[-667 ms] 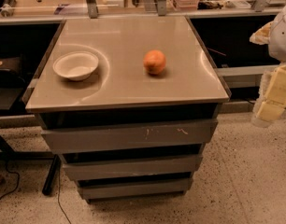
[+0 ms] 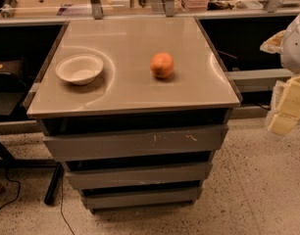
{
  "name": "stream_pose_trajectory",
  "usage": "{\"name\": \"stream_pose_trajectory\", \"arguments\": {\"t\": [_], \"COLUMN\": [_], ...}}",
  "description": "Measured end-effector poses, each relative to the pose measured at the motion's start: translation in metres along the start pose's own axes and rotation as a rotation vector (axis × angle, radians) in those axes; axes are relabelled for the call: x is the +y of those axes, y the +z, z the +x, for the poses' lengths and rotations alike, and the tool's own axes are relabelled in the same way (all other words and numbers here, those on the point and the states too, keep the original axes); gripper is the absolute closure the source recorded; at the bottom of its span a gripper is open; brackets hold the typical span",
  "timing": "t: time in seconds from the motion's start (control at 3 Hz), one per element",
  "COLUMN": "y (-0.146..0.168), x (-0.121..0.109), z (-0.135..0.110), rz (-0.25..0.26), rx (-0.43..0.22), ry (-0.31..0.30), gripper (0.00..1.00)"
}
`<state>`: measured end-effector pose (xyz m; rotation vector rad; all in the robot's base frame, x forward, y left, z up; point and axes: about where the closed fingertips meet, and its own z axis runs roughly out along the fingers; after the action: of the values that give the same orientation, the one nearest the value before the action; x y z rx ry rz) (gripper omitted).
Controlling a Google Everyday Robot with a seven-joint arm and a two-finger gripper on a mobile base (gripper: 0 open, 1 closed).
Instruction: Open bottom drawer
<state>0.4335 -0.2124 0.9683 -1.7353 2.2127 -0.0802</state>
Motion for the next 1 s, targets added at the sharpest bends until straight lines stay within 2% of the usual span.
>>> {"name": "stream_pose_trajectory", "arguments": {"t": [0.33, 0.67, 1.0], "y": [0.024, 0.078, 0.14], "x": [0.033, 0.083, 0.131], "z": [-0.005, -0.004, 0.002], "rz": [-0.035, -0.132, -0.252], "rx": [-0.05, -0.075, -0.072], "ry": [-0.02, -0.022, -0.032], "gripper": [0.0, 0.0, 0.0]}}
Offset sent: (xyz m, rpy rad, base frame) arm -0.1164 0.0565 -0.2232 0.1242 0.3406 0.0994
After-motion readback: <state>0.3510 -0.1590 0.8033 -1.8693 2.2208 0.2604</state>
